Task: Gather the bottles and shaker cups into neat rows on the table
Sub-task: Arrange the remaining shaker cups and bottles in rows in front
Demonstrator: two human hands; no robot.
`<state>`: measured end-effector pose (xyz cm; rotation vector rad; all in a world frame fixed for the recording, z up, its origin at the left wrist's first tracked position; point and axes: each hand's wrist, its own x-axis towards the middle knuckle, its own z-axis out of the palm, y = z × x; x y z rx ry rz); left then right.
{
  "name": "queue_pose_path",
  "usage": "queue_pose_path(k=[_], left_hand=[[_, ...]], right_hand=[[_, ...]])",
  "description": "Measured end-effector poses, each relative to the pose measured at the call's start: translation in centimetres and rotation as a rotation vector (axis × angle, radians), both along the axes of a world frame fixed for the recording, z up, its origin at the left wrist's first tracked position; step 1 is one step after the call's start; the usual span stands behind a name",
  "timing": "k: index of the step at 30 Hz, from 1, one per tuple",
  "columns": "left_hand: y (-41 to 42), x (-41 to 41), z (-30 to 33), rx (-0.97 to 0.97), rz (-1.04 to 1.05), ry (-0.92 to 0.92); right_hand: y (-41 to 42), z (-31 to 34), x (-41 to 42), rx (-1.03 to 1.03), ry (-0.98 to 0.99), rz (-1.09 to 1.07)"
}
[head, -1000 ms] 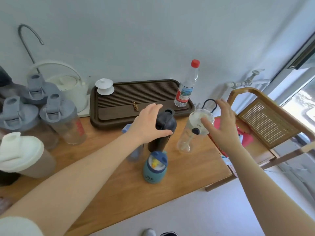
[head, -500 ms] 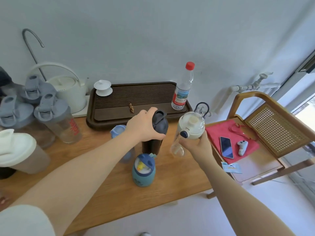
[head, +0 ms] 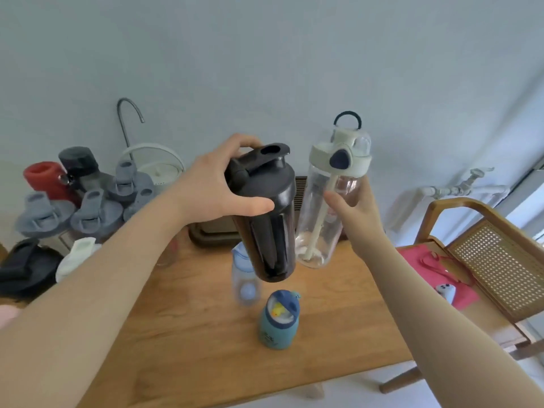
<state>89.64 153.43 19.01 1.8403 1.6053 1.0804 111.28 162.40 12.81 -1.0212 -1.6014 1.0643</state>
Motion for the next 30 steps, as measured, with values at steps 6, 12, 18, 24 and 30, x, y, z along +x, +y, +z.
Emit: queue_pose_path(k=[6,12,18,24,30], left_hand=[[-5.8,-6.8,0.1,-0.095,-0.051,0.171],[-8.2,-12.6,-5.1,-0.224,-0.101,0.27],[-7.8,-15.7,-10.3,-0.263,-0.125,0.473],[-6.1,-18.0,-12.7,-0.271,-0.301,0.793],[-5.0,-21.2,-12.2,-0.178,-0.247,1.005]], right_hand=[[-3.1,1.5,-9.3,-0.04,-0.026,0.126],[-5.9,-0.9,-16.0,-0.1,-0.072,0.12],[-7.2,-4.7,-18.7,-0.142,-0.286,0.119],[-7.5,-6.5,-20.9,-0.085,-0.567,0.178],[-6.5,-9.1,-21.3,-0.264,-0.594,0.115]])
